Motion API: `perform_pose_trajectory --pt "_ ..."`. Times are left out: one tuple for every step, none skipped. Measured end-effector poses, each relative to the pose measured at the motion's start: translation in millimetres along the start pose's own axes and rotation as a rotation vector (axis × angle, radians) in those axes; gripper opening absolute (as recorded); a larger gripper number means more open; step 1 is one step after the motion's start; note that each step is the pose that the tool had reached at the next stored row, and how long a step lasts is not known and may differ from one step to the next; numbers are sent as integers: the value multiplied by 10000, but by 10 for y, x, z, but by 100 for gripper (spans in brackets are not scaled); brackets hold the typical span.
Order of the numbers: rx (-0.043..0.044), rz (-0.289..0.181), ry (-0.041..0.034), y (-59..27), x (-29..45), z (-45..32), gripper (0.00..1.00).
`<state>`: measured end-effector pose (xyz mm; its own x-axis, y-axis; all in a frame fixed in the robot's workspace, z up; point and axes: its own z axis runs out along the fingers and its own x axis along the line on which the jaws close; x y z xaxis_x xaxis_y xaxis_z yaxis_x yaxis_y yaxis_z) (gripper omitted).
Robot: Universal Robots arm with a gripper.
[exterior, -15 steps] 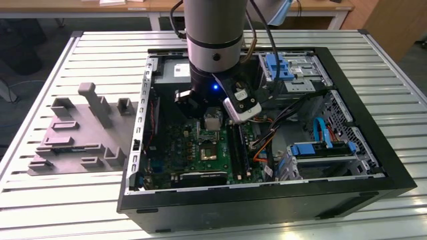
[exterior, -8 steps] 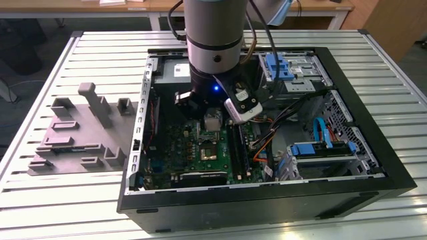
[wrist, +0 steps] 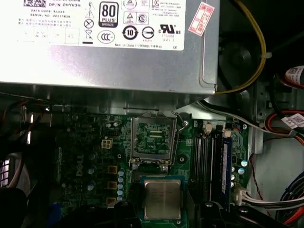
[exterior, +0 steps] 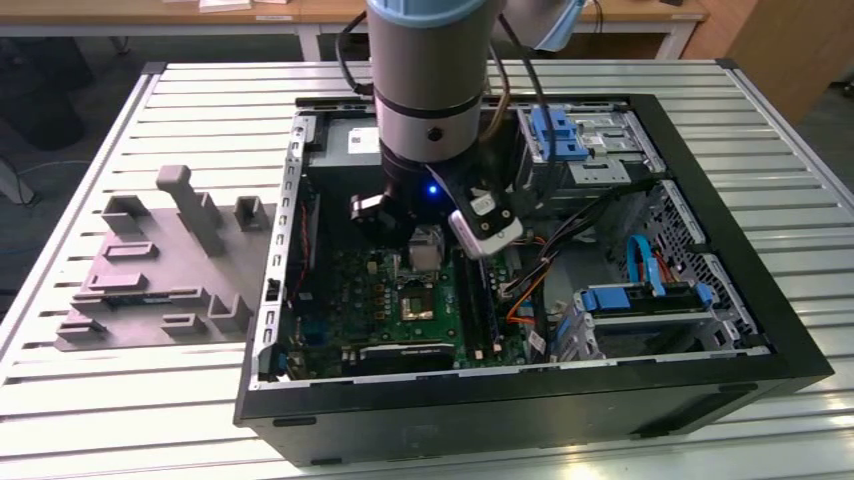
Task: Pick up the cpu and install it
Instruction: 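Place the cpu into insertion slot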
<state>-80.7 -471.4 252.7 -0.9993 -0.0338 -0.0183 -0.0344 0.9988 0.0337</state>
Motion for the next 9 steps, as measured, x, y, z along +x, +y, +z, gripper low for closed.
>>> perform_pose_trajectory --pt "0 -5 0 -1 0 13 47" --pt "0 -12 0 -1 0 27 47" --pt "-2 -19 1 -2 0 44 47" --pt "-1 -32 4 -4 1 62 47" --pt "-2 -51 7 -8 1 80 47" --pt "-2 -71 11 -13 1 98 47" --pt "-1 -87 13 -21 2 115 47" --pt "0 -91 14 -32 4 129 47" --pt "-1 -91 15 -44 8 142 47"
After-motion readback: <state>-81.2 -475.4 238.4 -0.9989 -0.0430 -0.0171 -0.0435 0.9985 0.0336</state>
